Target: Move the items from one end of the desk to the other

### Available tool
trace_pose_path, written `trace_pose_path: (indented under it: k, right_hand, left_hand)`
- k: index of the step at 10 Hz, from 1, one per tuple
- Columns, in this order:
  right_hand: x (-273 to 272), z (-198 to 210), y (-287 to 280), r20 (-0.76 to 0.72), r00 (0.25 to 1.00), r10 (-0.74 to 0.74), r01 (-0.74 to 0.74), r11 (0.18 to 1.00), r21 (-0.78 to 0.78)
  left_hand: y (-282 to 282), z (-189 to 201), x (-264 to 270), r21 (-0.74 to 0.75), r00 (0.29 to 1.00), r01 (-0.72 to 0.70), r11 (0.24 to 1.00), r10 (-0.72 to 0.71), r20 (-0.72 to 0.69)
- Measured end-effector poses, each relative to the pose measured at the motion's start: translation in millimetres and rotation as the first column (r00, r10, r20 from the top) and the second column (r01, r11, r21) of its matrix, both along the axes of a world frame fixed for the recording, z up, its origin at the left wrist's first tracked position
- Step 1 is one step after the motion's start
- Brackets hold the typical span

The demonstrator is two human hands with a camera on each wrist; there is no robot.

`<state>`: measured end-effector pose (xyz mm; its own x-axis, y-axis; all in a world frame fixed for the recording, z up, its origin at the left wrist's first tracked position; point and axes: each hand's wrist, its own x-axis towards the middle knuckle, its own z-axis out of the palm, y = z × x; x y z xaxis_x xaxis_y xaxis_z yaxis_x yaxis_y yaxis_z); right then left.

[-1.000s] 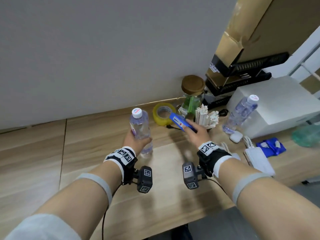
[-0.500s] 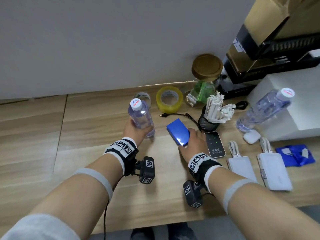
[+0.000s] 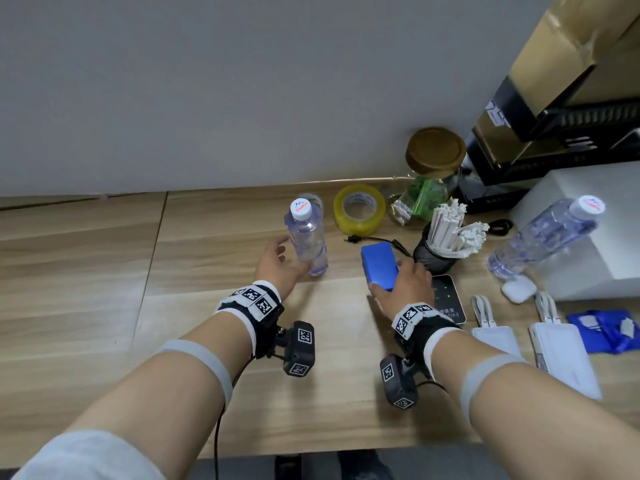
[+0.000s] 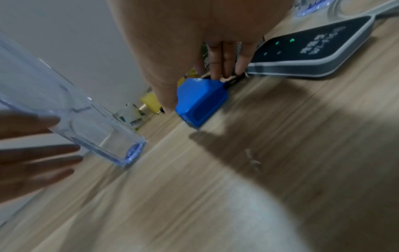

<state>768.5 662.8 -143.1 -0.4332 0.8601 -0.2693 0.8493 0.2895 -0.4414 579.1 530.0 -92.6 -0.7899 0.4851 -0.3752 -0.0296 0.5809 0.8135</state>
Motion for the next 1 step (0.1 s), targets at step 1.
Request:
trace_pose_path:
  k: [1]
  right_hand:
    - [-5.8,16.8,-3.5,-0.107,0.991,-0.074,0.075,0.997,0.005]
  left_hand:
    - [-17.1,13.9,-6.2,0.044,1.0,-0.01,0.999,0.01,-0.004]
